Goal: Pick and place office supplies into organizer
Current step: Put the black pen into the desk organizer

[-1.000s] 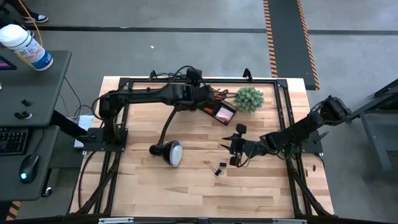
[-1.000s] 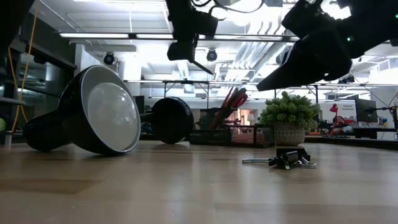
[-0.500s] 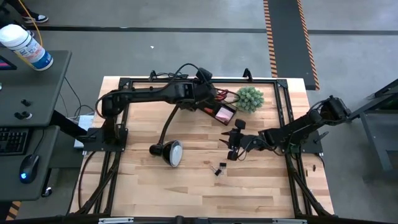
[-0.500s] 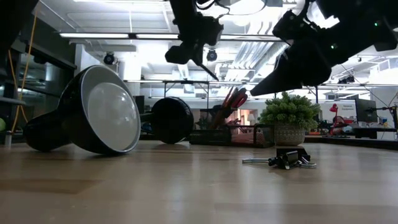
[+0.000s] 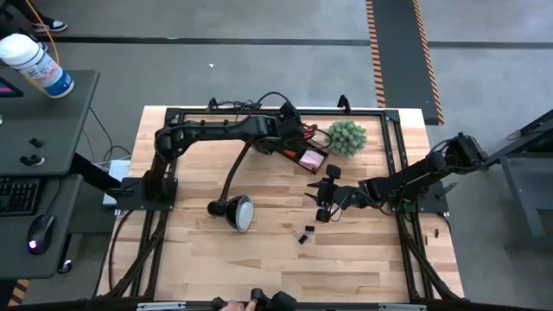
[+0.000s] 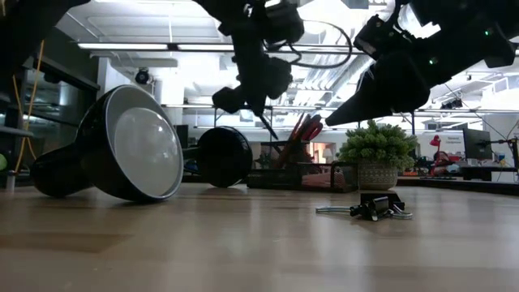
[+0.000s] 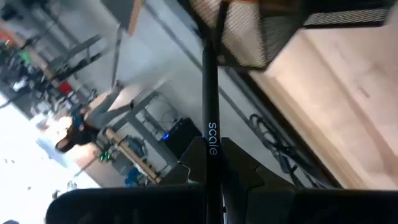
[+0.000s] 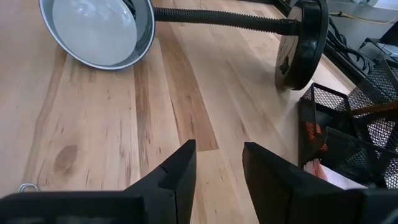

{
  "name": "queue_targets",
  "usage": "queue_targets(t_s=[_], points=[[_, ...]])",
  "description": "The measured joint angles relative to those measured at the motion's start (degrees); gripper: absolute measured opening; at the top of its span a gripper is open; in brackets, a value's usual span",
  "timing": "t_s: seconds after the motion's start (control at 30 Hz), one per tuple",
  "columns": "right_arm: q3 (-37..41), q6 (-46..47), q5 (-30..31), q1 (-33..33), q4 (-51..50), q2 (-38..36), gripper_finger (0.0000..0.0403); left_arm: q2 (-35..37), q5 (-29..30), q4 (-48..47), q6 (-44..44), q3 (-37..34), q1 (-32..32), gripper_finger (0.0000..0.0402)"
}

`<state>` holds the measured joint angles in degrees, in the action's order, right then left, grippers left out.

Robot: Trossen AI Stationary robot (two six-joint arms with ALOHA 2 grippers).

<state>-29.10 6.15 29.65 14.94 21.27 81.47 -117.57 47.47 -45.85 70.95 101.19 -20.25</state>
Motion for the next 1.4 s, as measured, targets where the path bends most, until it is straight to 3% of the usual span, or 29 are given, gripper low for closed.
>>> queue_targets(t_s=[0.3,0.53,1.03,1.4], points=[[0.00,0.46,-0.07,0.02,0.03,0.00,0.0122,-1.58,-3.43,-0.06,6.99,0.00,-0.04,0.0000],[0.00,1.40,-0.08,0.02,0.33,0.00,0.0122,-1.58,-7.01,5.33,14.44,0.00,-0.04,0.0000],[-0.02,1.96,-0.11,0.02,0.44,0.00,0.0122,-2.08,-12.95,5.95,16.68,0.05,-2.86,0.0000],[-0.09,2.38,-0.15,0.02,1.00,0.00,0.0122,-5.60,-11.46,8.76,21.15,0.22,-3.58,0.0000]])
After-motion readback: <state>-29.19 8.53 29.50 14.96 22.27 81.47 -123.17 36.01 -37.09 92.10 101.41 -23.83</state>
